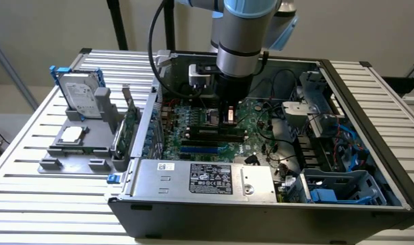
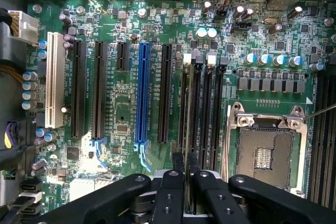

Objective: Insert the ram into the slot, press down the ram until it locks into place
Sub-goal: 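Insert the ram into the slot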

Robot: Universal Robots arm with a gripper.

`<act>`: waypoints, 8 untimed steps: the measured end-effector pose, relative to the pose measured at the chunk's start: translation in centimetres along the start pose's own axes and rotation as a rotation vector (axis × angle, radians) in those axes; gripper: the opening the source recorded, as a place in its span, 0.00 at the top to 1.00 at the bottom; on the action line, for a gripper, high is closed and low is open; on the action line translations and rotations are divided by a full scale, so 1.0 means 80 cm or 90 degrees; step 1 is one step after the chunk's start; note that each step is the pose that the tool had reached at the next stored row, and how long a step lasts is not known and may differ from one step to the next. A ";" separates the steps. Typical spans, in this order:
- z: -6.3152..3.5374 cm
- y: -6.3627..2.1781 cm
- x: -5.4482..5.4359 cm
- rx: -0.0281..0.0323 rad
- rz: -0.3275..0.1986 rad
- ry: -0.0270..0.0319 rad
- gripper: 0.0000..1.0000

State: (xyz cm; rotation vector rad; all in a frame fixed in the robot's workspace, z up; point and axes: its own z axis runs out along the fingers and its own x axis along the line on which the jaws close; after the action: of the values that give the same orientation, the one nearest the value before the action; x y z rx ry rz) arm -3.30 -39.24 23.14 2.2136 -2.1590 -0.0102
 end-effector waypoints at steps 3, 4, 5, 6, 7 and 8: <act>0.000 0.000 0.001 0.0000 0.000 0.0000 0.86; 0.000 0.000 0.002 0.0000 0.000 0.0000 0.86; 0.000 0.000 0.002 0.0000 0.000 0.0000 0.86; 0.000 0.000 0.002 0.0001 0.000 0.0000 0.86; 0.001 0.000 0.002 0.0003 0.000 0.0000 0.86; 0.001 0.000 0.002 0.0006 0.000 0.0001 0.86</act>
State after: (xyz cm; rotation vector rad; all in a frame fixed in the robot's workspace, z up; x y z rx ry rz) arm -3.30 -39.43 23.09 2.2140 -2.1594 -0.0091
